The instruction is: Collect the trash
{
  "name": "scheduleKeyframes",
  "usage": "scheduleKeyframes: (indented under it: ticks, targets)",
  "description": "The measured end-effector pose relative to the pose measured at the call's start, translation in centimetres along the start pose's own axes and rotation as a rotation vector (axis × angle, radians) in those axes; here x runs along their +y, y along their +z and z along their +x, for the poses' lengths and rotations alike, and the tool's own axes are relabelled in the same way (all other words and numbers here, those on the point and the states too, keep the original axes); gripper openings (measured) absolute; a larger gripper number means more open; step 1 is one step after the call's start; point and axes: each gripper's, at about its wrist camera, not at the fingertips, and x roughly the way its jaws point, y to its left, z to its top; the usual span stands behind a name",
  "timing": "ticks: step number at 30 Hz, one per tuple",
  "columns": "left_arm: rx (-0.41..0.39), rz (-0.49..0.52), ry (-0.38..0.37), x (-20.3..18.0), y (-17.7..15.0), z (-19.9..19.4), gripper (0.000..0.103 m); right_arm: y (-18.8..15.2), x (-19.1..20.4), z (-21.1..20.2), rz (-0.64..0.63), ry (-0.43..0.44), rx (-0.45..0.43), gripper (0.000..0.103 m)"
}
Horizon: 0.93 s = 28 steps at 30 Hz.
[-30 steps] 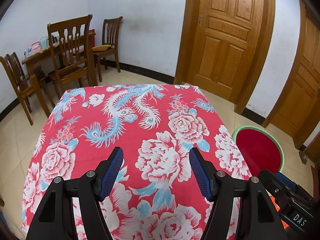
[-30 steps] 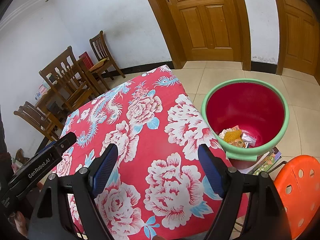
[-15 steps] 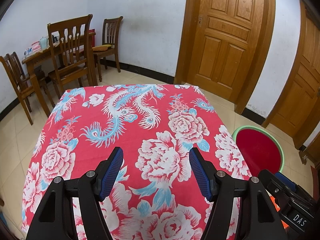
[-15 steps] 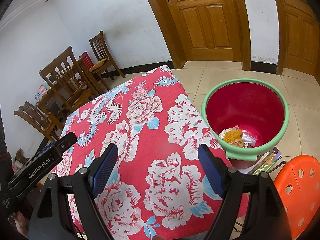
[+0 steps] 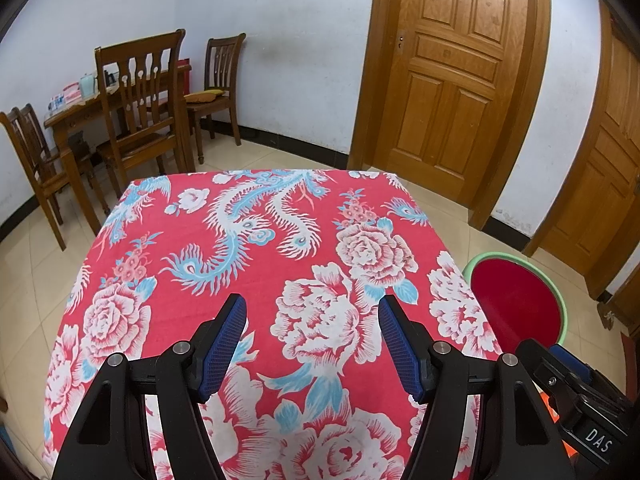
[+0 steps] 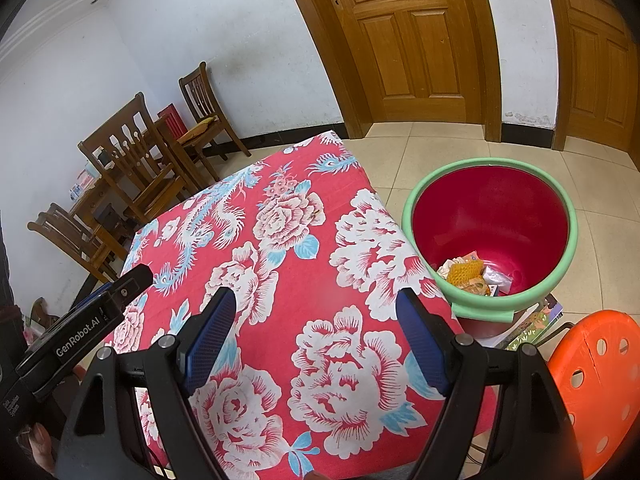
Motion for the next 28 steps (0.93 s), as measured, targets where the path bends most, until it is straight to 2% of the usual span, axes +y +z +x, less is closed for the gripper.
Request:
scheduleKeyframes:
  ticks: [28]
  targets:
    - [-0.005,0.001,0.001,-0.13,0.34,-0.45,0.07,-0.15,0.07,0.03,-0.004,-0.005,0.0,0.082]
